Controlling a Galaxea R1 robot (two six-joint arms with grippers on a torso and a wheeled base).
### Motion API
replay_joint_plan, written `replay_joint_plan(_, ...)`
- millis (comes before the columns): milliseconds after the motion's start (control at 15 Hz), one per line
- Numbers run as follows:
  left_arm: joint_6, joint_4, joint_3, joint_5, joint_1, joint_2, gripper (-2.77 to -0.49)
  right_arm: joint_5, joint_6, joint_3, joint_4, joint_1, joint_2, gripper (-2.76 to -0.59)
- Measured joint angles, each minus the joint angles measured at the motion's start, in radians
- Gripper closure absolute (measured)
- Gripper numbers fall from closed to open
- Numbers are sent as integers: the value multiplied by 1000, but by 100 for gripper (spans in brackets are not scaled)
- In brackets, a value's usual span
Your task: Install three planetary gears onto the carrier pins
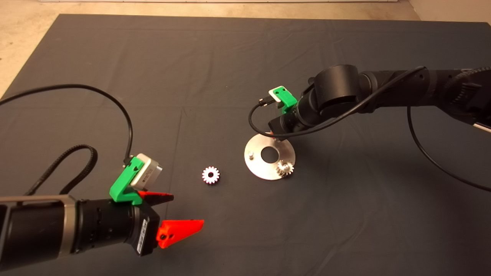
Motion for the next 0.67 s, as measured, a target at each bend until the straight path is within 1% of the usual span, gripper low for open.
replay_joint_plan(133, 0, 0, 0, -1, 0, 0, -262, 0, 0, 0, 0, 0, 0, -103)
replay_joint_plan(333, 0, 0, 0, -1, 0, 0, -262, 0, 0, 0, 0, 0, 0, -114)
replay_joint_plan(400, 0, 0, 0, -1, 0, 0, -262, -4, 0, 0, 0, 0, -1, -118)
replay_joint_plan(467, 0, 0, 0, -2, 0, 0, -262, -4, 0, 0, 0, 0, -1, -118)
replay_joint_plan(533, 0, 0, 0, -3, 0, 0, -262, -4, 0, 0, 0, 0, 0, -128)
replay_joint_plan(667, 0, 0, 0, -4, 0, 0, -262, -4, 0, 0, 0, 0, 0, -131)
